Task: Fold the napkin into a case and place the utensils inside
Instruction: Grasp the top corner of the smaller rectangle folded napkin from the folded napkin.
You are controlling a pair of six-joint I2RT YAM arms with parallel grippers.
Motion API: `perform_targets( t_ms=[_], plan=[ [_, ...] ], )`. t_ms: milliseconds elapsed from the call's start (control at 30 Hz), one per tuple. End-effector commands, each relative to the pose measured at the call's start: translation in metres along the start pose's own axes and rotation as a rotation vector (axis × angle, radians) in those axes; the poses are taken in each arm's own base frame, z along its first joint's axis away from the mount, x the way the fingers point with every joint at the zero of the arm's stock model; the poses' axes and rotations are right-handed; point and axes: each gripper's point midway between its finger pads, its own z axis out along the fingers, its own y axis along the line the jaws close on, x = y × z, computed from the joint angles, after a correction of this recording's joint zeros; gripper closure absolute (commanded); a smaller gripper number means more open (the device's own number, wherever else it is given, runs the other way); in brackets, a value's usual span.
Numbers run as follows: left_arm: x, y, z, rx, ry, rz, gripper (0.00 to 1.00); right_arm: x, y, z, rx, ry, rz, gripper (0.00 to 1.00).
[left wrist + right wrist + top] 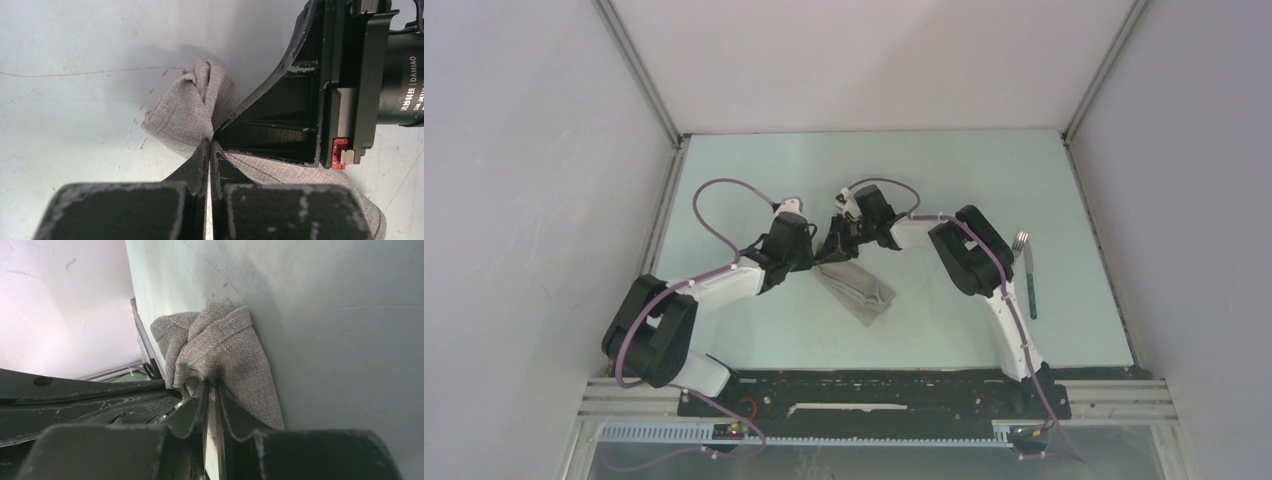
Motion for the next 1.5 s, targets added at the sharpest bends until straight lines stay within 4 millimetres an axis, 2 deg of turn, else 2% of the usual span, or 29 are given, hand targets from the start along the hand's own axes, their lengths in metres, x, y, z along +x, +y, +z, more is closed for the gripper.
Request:
perform_targets(
  t_ms=[0,67,333,367,467,533,667,800,900,1033,1133,1233,1267,1367,1467],
  plan=[
    [-0.018,-0.006,-0.002,0.009,-0.047,0.012,1.0,-0.003,0.015,0.001,0.009,-0.007,-0.076,0.83],
    [-0.018,-0.006,-0.001,0.007,-0.045,0.014,1.0,-0.002,0.017,0.001,-0.005,0.015,-0.098,0.82],
    [-0.002,-0.001,0.008,-0.009,0.024,-0.016,1.0,-0.002,0.002,0.014,0.026,0.078,-0.13,0.77],
    [-0.001,-0.001,0.007,-0.007,0.03,-0.025,0.96,-0.002,0.001,0.014,0.024,0.073,-0.129,0.77],
    [-0.007,0.002,-0.002,0.009,0.008,-0.073,0.7,-0.004,0.004,0.009,0.023,0.062,-0.126,0.77],
    [-0.013,0.002,-0.01,0.041,-0.006,-0.107,0.6,-0.008,0.006,0.007,0.015,0.059,-0.118,0.76],
    [-0.022,0.002,-0.032,0.105,-0.017,-0.202,0.55,-0.011,0.011,0.003,0.004,0.054,-0.112,0.76],
    [-0.022,0.021,-0.043,0.095,-0.012,-0.318,0.48,-0.012,0.018,-0.002,-0.013,0.044,-0.102,0.73],
    [-0.015,0.036,-0.038,0.067,0.014,-0.384,0.54,-0.018,0.023,-0.009,-0.014,0.009,-0.08,0.72],
    [0.0,0.038,-0.019,0.051,0.104,-0.406,0.74,-0.027,0.025,-0.016,-0.013,-0.024,-0.061,0.73],
    [0.007,0.036,-0.003,0.063,0.126,-0.441,0.79,-0.029,0.03,-0.018,-0.018,-0.034,-0.055,0.81],
    [0.011,0.037,0.005,0.052,0.142,-0.449,0.8,-0.031,0.032,-0.019,-0.019,-0.041,-0.057,0.92],
    [0.011,0.038,0.007,0.047,0.144,-0.448,0.81,-0.032,0.032,-0.02,-0.018,-0.042,-0.055,0.92],
    [0.006,0.037,0.013,0.05,0.125,-0.446,0.82,-0.039,0.032,-0.022,-0.007,-0.058,-0.07,0.9],
    [0.008,0.038,0.018,0.043,0.134,-0.445,0.82,-0.044,0.032,-0.022,-0.005,-0.065,-0.068,0.78]
  ],
)
